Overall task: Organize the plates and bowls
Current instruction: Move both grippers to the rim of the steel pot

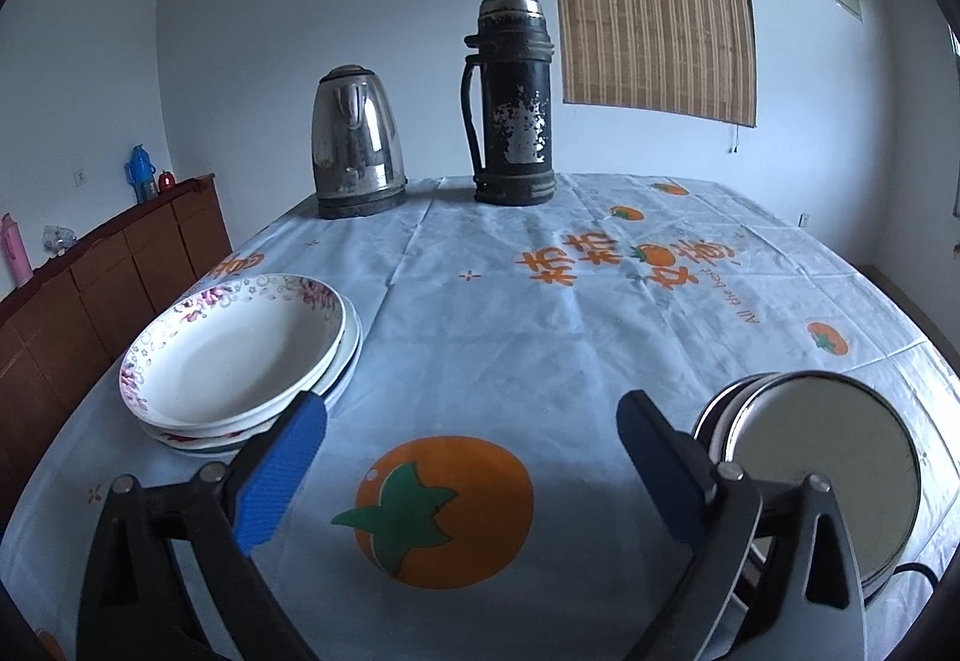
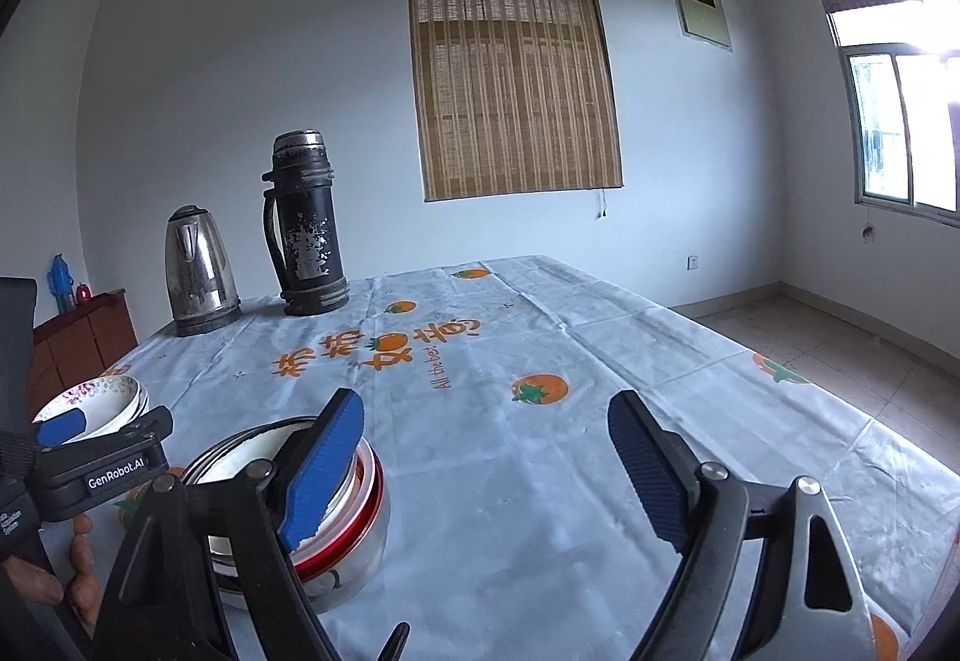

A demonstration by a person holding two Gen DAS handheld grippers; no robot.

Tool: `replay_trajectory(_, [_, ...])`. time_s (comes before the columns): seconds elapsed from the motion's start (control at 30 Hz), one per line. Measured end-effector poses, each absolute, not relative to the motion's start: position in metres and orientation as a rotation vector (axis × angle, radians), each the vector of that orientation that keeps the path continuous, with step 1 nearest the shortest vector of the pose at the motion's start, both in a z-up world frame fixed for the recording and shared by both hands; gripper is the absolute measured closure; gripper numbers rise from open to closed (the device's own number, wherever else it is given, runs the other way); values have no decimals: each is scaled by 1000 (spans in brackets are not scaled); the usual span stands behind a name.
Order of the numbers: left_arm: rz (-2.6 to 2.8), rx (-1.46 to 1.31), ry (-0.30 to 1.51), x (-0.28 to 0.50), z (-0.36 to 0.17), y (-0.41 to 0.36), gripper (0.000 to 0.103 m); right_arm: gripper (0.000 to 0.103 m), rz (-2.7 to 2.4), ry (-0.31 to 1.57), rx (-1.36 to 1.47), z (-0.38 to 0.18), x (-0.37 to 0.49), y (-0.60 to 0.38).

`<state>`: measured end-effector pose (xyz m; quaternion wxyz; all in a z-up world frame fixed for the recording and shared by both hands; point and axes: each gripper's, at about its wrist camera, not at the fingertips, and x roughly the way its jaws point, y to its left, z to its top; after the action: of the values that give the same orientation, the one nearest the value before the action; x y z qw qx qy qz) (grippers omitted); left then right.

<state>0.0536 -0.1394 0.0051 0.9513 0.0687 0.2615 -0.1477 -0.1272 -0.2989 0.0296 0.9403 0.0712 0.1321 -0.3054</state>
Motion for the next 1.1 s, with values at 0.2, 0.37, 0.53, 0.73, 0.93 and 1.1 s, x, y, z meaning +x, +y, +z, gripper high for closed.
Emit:
replay_trajectory(0.2, [-306,113,522,50,6,-133,1,16,-620,286,117,29,-126,-293])
replay_trajectory(0.37, [-306,127,518,46,6,-135,1,16,-582,282,173,29,-131,-299])
replay_trajectory(0.53, [-327,145,565,50,2,-140,1,16,-504,313,264,24,-129,-315])
replay_trajectory(0.73, [-381,118,633,53,-2,-142,2,40,-353,432,406,9,-110,-333])
replay_trajectory(0.93, [-490,1,713,61,5,-142,2,44,-247,467,471,9,-95,-336])
replay_trajectory(1.1, [-545,47,723,55,4,-161,2,44,-210,523,485,5,-83,-334])
